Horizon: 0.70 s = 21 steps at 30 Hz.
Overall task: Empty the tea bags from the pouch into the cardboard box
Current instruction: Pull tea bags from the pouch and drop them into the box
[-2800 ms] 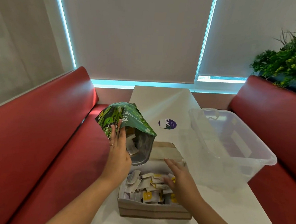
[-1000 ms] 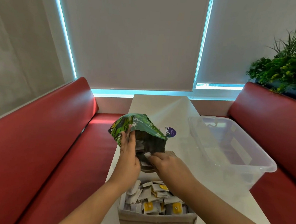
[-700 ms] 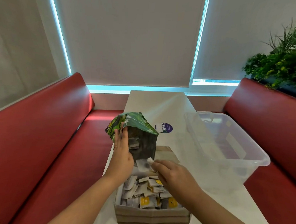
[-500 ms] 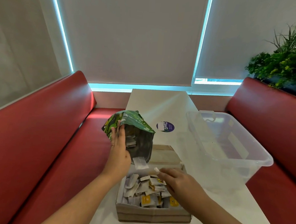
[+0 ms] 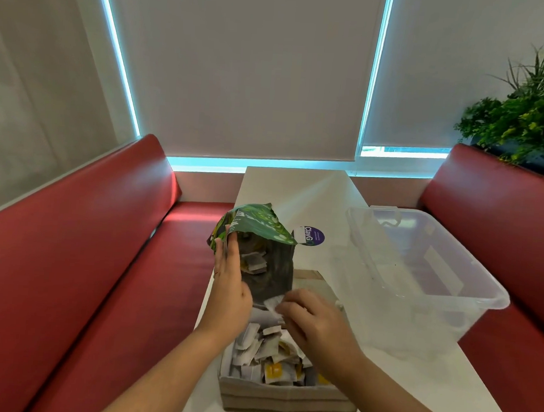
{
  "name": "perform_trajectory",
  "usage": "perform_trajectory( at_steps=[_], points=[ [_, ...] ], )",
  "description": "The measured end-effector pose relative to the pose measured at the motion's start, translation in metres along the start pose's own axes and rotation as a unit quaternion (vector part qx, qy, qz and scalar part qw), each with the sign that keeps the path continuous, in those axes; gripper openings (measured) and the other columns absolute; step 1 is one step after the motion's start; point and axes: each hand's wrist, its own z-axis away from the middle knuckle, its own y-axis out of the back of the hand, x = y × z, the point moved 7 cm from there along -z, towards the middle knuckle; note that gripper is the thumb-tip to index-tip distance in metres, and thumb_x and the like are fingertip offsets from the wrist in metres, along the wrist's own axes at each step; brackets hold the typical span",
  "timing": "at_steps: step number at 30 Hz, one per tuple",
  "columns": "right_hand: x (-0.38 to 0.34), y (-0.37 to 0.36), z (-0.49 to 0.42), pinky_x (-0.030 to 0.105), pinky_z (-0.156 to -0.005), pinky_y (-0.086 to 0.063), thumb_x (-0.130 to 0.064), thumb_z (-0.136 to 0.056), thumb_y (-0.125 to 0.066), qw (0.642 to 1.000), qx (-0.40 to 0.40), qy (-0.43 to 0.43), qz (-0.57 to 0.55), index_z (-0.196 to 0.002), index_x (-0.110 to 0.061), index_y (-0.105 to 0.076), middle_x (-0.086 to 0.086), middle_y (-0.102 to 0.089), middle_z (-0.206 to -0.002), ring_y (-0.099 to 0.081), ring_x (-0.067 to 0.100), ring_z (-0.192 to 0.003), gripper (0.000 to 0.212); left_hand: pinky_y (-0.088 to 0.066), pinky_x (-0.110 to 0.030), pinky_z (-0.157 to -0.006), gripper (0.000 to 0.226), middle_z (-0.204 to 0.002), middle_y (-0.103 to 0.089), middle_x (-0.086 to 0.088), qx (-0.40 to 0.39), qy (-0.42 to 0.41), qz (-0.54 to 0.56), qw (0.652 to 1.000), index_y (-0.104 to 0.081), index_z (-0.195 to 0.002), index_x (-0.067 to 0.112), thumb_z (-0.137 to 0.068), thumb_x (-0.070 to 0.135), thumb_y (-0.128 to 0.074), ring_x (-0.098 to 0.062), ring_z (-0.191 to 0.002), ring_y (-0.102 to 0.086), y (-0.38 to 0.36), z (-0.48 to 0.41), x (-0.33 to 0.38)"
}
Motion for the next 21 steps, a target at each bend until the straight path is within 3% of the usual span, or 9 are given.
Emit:
perform_trajectory(
  at_steps=[4, 6, 8, 10, 12, 14, 16, 18, 21],
  points=[
    [0.020, -0.016, 0.040, 0.017, -0.072, -0.052, -0.035, -0.088, -0.053, 0.995, -0.097, -0.027, 0.005, -0.106, -0.025, -0.062, -0.005, -0.059, -0.109, -0.057, 0.009, -0.092, 0.023, 0.001, -0.014, -0.110, 0.090, -0.159, 0.010, -0.001, 0.003, 0.003, -0.013, 1.000, 0.010, -0.147, 0.030, -0.083, -0.017, -0.033, -0.010, -0.145, 0.013, 0.007, -0.004, -0.004],
    [0.030, -0.027, 0.050, 0.017, -0.085, -0.047, -0.051, -0.084, -0.051, 0.983, -0.161, -0.090, -0.005, -0.120, -0.034, -0.055, -0.008, -0.050, -0.124, -0.051, 0.008, -0.105, 0.041, 0.005, -0.011, -0.109, 0.089, -0.158, 0.013, 0.001, 0.003, -0.012, -0.020, 1.000, 0.012, -0.145, 0.033, -0.085, -0.015, -0.033, -0.009, -0.144, 0.015, 0.009, -0.004, -0.001],
    [0.033, -0.026, 0.043, 0.014, -0.091, -0.038, -0.065, -0.080, -0.046, 0.970, -0.155, -0.176, -0.070, -0.129, -0.037, -0.047, -0.012, -0.040, -0.132, -0.044, 0.005, -0.113, 0.056, 0.008, -0.002, -0.105, 0.090, -0.155, 0.018, 0.009, 0.008, -0.044, -0.030, 0.999, 0.013, -0.140, 0.038, -0.084, -0.016, -0.033, -0.009, -0.144, 0.017, 0.010, -0.002, 0.008],
    [0.033, -0.019, 0.024, 0.018, -0.090, -0.044, -0.062, -0.083, -0.049, 0.943, -0.104, -0.274, -0.159, -0.131, -0.036, -0.041, -0.016, -0.041, -0.128, -0.047, 0.001, -0.109, 0.055, 0.009, -0.001, -0.106, 0.094, -0.151, 0.021, 0.017, 0.017, -0.074, -0.036, 0.996, 0.014, -0.138, 0.041, -0.083, -0.018, -0.035, -0.011, -0.144, 0.016, 0.008, 0.002, 0.017],
    [0.031, -0.020, 0.006, 0.025, -0.078, -0.053, -0.051, -0.087, -0.054, 0.881, -0.092, -0.370, -0.280, -0.125, -0.033, -0.039, -0.012, -0.054, -0.114, -0.059, 0.005, -0.094, 0.045, 0.006, -0.006, -0.111, 0.101, -0.155, 0.021, 0.011, 0.024, -0.089, -0.039, 0.995, 0.016, -0.141, 0.043, -0.081, -0.018, -0.038, -0.013, -0.145, 0.014, 0.007, 0.007, 0.026],
    [0.024, -0.032, -0.005, 0.028, -0.063, -0.055, -0.042, -0.094, -0.049, 0.776, -0.120, -0.438, -0.438, -0.114, -0.022, -0.045, 0.000, -0.063, -0.092, -0.063, 0.012, -0.072, 0.028, 0.004, -0.011, -0.113, 0.104, -0.158, 0.015, 0.004, 0.032, -0.112, -0.038, 0.993, 0.017, -0.145, 0.039, -0.079, -0.019, -0.040, -0.014, -0.146, 0.012, 0.006, 0.013, 0.036],
    [0.014, -0.043, -0.008, 0.025, -0.052, -0.049, -0.025, -0.100, -0.038, 0.681, -0.121, -0.479, -0.541, -0.098, -0.011, -0.053, 0.007, -0.063, -0.074, -0.057, 0.014, -0.055, 0.020, 0.003, -0.014, -0.114, 0.103, -0.158, 0.009, 0.002, 0.040, -0.142, -0.042, 0.988, 0.012, -0.147, 0.033, -0.076, -0.021, -0.040, -0.016, -0.146, 0.010, 0.007, 0.020, 0.048],
    [0.011, -0.049, -0.011, 0.021, -0.044, -0.040, -0.010, -0.099, -0.032, 0.641, -0.090, -0.495, -0.579, -0.086, -0.007, -0.055, 0.006, -0.057, -0.062, -0.047, 0.012, -0.047, 0.027, 0.000, -0.021, -0.117, 0.099, -0.157, 0.005, 0.000, 0.047, -0.168, -0.046, 0.984, 0.007, -0.147, 0.028, -0.073, -0.018, -0.038, -0.019, -0.147, 0.006, 0.009, 0.025, 0.058],
    [0.010, -0.053, -0.012, 0.017, -0.040, -0.028, -0.019, -0.101, -0.036, 0.607, -0.050, -0.495, -0.619, -0.078, -0.009, -0.052, 0.000, -0.049, -0.052, -0.036, 0.008, -0.042, 0.029, -0.002, -0.025, -0.118, 0.094, -0.158, 0.008, 0.002, 0.050, -0.191, -0.060, 0.978, 0.002, -0.148, 0.022, -0.070, -0.012, -0.037, -0.022, -0.147, 0.004, 0.016, 0.027, 0.067]
  ],
)
